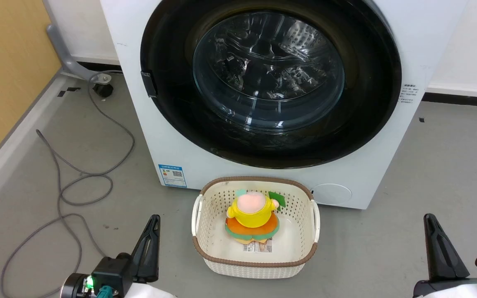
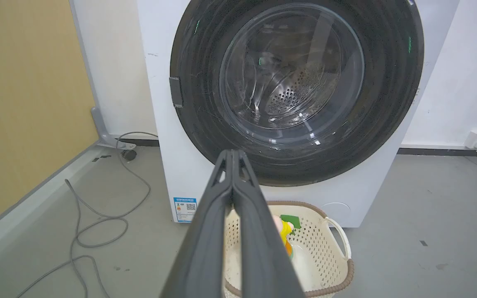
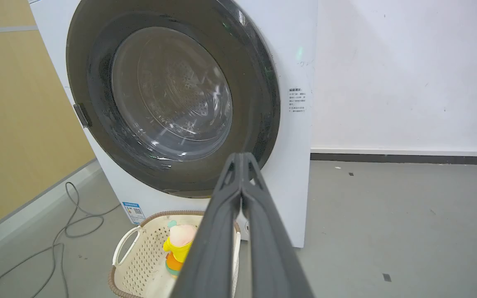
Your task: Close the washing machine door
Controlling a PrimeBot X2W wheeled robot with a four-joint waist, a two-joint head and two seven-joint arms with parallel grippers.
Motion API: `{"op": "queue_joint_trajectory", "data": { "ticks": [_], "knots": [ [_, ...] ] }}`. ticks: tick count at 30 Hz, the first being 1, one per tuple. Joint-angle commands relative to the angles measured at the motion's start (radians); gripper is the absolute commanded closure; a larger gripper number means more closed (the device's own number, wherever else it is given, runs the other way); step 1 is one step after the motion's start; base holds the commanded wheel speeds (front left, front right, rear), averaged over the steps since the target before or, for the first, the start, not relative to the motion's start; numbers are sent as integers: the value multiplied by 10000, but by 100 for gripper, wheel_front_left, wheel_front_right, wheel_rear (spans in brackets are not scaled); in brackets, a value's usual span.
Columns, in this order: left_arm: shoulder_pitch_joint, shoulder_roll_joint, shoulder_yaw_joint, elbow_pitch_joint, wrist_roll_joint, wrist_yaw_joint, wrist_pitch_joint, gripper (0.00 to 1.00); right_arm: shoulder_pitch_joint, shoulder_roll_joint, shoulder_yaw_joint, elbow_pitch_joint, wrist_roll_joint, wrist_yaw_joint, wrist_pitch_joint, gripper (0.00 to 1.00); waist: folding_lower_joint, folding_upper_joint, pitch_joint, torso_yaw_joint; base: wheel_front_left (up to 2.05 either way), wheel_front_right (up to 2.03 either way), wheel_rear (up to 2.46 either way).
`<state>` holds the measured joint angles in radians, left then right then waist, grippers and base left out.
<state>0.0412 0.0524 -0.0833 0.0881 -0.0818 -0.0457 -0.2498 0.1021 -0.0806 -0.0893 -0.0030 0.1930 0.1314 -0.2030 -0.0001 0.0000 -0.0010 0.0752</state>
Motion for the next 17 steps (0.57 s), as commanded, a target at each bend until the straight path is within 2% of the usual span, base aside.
{"op": "queue_joint_trajectory", "data": {
  "ticks": [1,17],
  "knots": [
    [-17,1,27,-33,34,19,44,100,-42,12,26,-1,-78,0,71,100,1,0,1,-9,0,0,0],
    [-70,-2,134,-146,138,77,371,100,-172,51,141,3,-325,-1,332,100,1,0,2,-108,0,0,0]
  ]
}}
